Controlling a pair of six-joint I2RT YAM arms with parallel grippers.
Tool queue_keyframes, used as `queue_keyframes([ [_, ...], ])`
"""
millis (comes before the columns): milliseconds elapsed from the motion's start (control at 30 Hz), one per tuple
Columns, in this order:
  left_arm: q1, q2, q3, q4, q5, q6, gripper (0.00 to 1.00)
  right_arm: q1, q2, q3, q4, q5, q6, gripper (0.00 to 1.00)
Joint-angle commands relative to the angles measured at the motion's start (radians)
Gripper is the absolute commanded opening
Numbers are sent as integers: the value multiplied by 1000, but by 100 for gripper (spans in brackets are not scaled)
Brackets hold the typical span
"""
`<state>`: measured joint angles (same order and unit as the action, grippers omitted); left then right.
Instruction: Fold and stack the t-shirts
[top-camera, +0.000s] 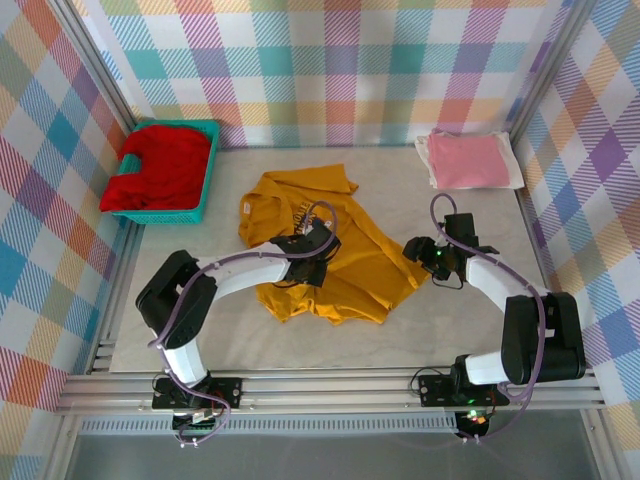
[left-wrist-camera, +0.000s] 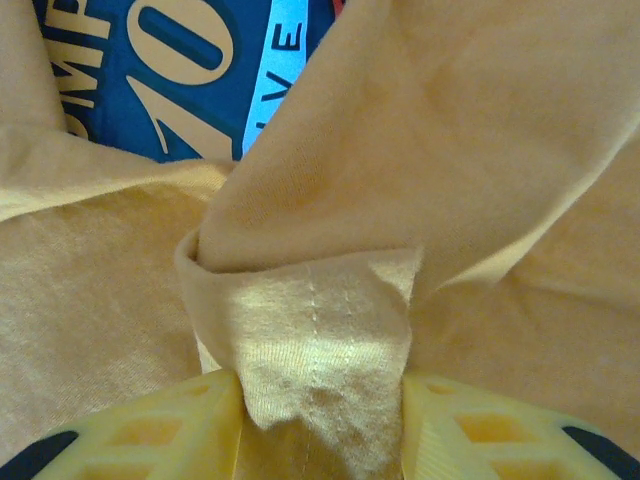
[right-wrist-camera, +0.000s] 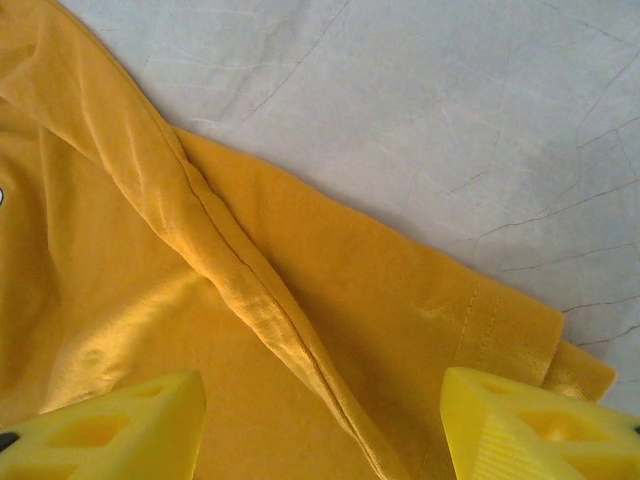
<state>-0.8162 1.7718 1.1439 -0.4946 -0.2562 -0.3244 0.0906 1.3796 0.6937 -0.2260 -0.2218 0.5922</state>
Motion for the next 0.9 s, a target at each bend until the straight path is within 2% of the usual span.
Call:
queue_keyframes([
  [0,-6,18,16,-13,-28,6,36,-6,0,9,9,-19,12,63],
  [33,-7,18,16,-16,-32,3,32,-7,-2,9,10,-19,11,64],
  [167,-8,-14,11,-24,-51,-4,29,-6,-5,12,5,-16,4,63],
  [267,-7,-47,16,-43,-73,-8,20,-7,6,12,6,-6,4,63],
  [400,-6,-85,11,-59,-93,-7,16,-6,34,6,21,-13,10,63],
  [567,-6,-91,7,-76,-110,-6,17,-7,41,7,35,-22,18,63],
  [700,-4,-88,1,-89,-127,-17,1,-8,35,11,30,-19,14,63],
  [867,7,-114,-24,-68,-132,-22,0,-6,45,9,29,-16,9,63],
])
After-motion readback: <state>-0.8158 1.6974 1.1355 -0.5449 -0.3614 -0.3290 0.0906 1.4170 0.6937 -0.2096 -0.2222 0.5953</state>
